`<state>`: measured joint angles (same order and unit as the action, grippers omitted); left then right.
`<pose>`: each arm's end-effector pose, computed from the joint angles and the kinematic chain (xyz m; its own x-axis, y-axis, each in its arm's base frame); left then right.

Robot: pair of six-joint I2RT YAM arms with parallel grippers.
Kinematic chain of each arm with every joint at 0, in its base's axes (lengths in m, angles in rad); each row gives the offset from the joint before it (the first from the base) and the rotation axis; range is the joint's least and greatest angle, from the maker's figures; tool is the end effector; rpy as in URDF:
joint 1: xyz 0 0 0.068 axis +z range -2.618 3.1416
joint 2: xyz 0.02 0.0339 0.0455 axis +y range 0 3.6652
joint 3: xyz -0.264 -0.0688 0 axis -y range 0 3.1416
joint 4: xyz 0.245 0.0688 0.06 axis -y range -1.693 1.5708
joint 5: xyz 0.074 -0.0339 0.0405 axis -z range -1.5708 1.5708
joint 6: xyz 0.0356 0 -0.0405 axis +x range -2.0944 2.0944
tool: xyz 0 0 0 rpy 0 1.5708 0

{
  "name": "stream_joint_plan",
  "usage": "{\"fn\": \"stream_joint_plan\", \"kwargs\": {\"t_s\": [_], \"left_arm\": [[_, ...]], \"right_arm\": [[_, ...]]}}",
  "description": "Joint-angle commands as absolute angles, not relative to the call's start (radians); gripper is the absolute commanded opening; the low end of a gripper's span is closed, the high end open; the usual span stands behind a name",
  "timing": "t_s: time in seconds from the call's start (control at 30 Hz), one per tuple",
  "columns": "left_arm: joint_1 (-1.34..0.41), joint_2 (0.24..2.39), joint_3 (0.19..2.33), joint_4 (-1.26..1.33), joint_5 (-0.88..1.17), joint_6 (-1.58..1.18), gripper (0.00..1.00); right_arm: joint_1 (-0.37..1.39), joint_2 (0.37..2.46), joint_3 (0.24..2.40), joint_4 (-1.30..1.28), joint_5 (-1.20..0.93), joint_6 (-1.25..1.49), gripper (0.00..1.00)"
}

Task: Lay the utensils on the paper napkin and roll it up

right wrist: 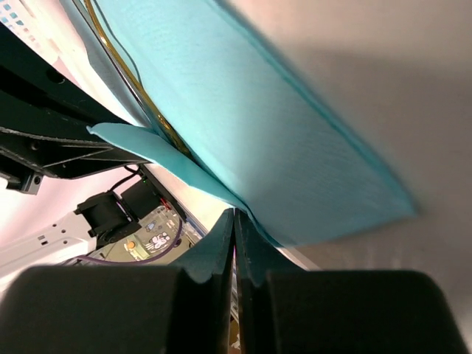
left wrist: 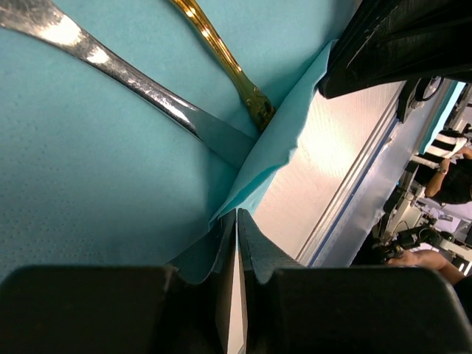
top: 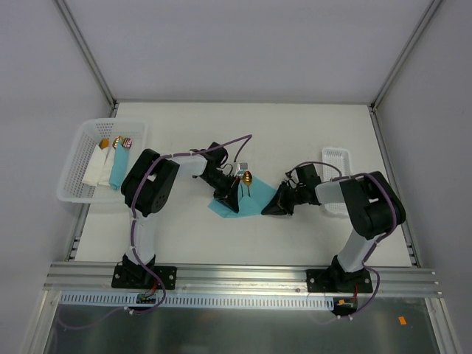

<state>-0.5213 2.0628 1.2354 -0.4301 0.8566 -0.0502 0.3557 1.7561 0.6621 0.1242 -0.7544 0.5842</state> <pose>0.3202 -0.2149 0.1139 -0.8504 0.4505 -0.2717 0.4861 0.4752 -0.7334 0.2642 0.1242 0.1004 -0.9851 0.0628 -0.1602 -0.0881 0.6157 0.7830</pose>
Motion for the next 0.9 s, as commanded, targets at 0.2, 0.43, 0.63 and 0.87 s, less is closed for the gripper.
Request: {"fn": "stream_joint_plan", "kwargs": {"t_s": [0.2,0.43,0.63,0.87], "left_arm": [[-0.497,2.088,1.204,-0.44,0.784,-0.025,0.06],[-0.497,2.079,1.206,-0.442,0.796,-0.028,0.06],[-0.499,2.068,1.206,-0.44,0.804,-0.026,0.06],[-0.499,2.071,1.215,-0.44,0.815,-0.031,0.07]], "right_arm": [[0.255,1.692,0.594,0.049,-0.68,0.502,0.06],[0.249,1.571,0.63,-0.012,-0.632,0.486,0.26],[0.248,1.451,0.678,-0.146,-0.532,0.428,0.42],[0.249,1.46,0.689,-0.209,-0.456,0.39,0.45]]}}
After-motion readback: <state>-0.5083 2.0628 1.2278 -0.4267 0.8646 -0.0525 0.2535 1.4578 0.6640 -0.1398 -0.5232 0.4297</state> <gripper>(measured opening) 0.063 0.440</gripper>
